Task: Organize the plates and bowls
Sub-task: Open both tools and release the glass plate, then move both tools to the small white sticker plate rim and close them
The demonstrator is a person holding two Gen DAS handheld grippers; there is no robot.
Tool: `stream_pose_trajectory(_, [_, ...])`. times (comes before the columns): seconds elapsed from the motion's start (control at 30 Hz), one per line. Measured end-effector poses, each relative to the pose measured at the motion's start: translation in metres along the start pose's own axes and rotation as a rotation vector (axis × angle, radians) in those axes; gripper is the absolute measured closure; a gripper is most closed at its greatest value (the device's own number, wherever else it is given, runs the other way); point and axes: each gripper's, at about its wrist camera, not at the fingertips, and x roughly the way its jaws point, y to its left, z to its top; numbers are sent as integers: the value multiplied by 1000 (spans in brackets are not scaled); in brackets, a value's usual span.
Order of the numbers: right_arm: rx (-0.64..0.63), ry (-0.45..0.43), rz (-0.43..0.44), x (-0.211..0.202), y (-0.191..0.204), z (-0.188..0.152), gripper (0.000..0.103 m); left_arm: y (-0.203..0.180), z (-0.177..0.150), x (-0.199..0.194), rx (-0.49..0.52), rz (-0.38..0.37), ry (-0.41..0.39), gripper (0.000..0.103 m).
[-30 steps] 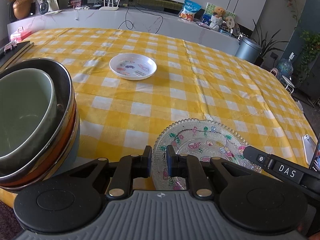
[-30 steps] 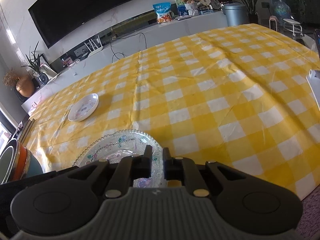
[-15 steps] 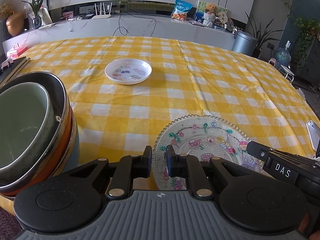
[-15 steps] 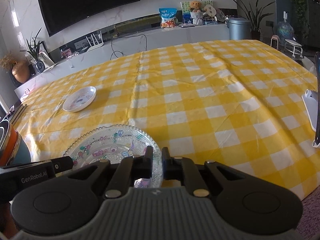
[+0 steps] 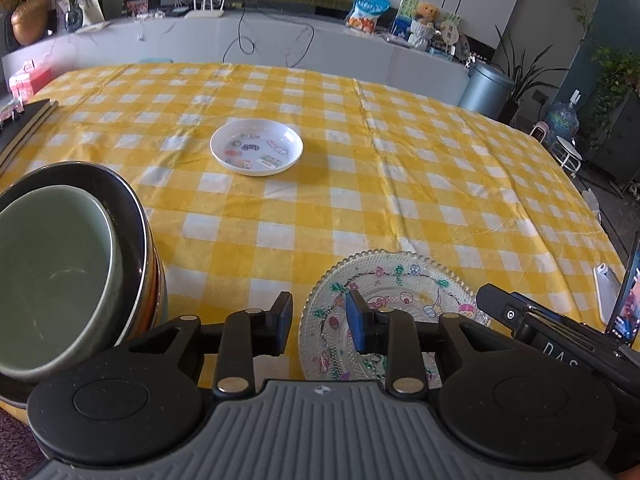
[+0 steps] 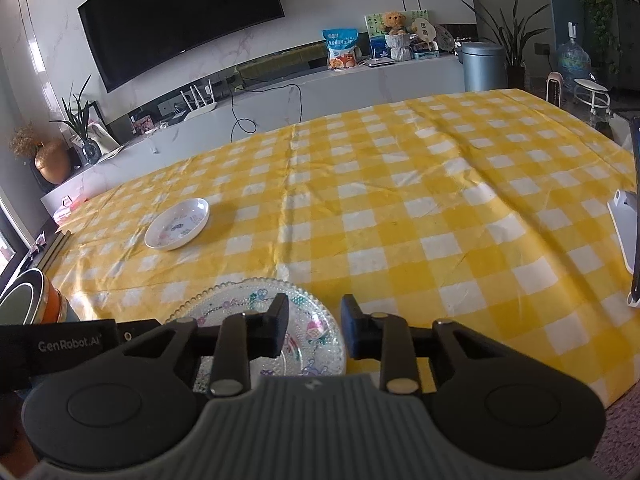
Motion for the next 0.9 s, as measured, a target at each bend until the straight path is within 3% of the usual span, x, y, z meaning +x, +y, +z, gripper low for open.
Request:
stream_pose_trajectory(0.2, [-7,11,4,0,9,17,69,0,22,-7,33,0,35,69])
stream_pose_trajectory(0.33, [-28,10,33,4,21,31,69,-2,39,-7,77,-47,76,69])
stream_pose_trajectory(0.5, [-41,45,105,16,34,48,69,4,63,-6,152,-40,113,69])
stream_pose_trajectory(0.73, [53,156,224,55,42,71,69,23,115,-9,242,-55,109,69])
stream_pose_trajectory(0.9, [111,196,282,84,50,87,72,37,148,14,312,-67,154,69])
